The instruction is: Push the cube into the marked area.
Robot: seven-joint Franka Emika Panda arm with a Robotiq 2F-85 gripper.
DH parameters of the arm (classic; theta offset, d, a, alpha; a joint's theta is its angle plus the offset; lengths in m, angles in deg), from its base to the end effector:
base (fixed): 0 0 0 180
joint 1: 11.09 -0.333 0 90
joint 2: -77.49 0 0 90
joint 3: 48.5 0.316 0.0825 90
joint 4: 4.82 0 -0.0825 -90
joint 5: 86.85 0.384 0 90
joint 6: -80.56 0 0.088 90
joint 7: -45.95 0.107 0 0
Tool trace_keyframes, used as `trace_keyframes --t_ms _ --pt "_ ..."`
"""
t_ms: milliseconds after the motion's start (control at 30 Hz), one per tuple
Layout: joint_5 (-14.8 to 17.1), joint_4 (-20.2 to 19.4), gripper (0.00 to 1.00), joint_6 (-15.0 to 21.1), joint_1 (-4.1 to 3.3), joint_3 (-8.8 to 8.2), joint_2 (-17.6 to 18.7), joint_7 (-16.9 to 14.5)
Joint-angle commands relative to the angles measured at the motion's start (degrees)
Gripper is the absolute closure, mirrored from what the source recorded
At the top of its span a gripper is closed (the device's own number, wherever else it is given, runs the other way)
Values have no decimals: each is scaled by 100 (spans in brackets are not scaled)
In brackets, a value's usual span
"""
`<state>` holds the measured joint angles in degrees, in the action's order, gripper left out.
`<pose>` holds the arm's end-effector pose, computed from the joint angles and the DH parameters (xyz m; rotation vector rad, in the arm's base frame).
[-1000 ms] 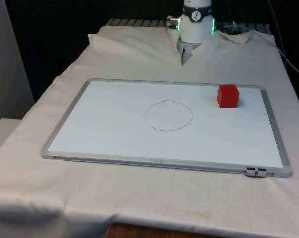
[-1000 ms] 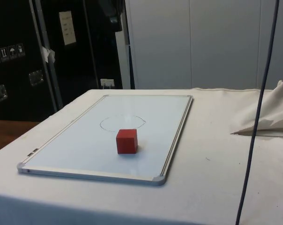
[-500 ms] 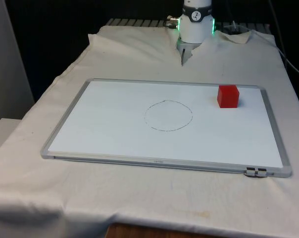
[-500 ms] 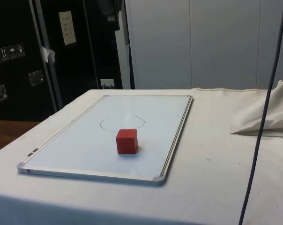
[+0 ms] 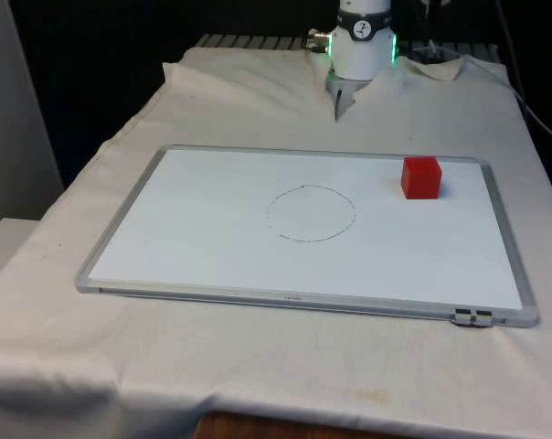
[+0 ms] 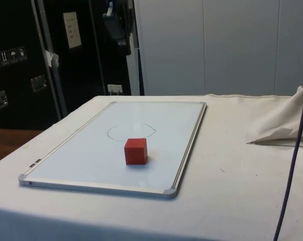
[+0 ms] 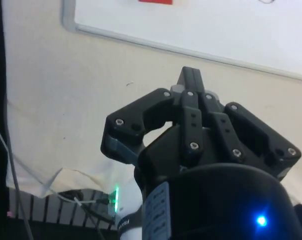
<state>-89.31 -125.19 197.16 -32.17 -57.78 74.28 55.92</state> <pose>0.5205 0.1054 0.4430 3.1098 0.0804 -0.0073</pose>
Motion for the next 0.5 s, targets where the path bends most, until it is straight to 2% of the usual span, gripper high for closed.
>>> trace_keyframes --t_ms 0,233,267,300,467 --pt "11 -80 100 126 -17 34 11 74" --pt "69 -350 100 481 -17 275 155 264" --pt "34 -332 100 418 0 281 143 241" --pt "80 -367 100 521 -17 304 178 281" --pt "155 -430 100 739 -11 395 344 332"
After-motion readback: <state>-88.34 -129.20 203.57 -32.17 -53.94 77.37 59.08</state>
